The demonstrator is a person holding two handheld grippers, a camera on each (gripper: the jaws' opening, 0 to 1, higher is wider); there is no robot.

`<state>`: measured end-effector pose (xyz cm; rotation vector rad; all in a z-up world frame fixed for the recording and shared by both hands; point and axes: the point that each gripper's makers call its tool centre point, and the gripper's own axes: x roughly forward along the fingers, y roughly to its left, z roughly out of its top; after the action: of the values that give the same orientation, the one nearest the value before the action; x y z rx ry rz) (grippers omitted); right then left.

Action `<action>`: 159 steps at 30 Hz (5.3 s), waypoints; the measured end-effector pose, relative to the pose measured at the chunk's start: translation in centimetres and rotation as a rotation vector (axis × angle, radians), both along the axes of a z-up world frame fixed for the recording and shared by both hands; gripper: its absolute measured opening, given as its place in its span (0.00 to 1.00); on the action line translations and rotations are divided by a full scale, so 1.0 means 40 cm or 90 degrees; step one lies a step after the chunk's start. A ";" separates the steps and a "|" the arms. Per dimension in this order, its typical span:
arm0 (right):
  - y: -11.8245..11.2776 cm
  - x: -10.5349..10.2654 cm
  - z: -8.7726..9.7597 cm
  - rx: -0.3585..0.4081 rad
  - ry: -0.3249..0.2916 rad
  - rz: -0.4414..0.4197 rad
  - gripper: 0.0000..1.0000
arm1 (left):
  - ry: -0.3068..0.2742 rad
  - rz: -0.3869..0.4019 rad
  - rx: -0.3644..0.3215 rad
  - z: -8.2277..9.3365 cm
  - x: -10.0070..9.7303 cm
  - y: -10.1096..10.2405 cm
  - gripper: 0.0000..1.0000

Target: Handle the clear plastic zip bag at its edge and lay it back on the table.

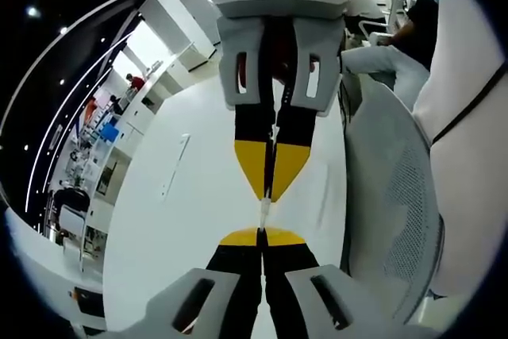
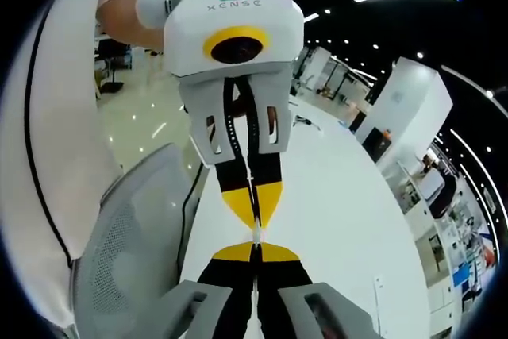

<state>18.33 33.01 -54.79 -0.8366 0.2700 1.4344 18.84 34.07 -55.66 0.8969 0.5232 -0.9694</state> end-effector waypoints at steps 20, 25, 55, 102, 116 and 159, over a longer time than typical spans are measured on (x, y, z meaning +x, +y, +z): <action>0.033 -0.014 0.003 0.029 0.022 -0.002 0.04 | 0.004 0.007 -0.003 -0.006 0.001 0.001 0.00; 0.039 -0.015 0.004 0.034 0.021 -0.004 0.03 | 0.004 0.009 -0.007 -0.005 0.002 0.001 0.00; 0.037 -0.018 0.004 0.029 0.010 -0.004 0.00 | 0.001 0.017 -0.025 0.006 -0.001 -0.004 0.00; -0.007 -0.010 0.011 0.002 0.002 -0.027 0.00 | -0.002 0.005 -0.029 0.013 0.000 -0.016 0.00; -0.032 -0.004 0.013 0.005 0.004 -0.041 0.00 | 0.001 -0.001 -0.033 0.014 0.003 -0.023 0.00; -0.148 0.017 0.002 0.017 0.010 -0.121 0.00 | 0.017 -0.018 -0.042 0.004 0.016 -0.070 0.00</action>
<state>19.02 27.09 -54.71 -0.7578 0.3337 1.2646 19.46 31.27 -55.52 0.8358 0.4998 -1.0188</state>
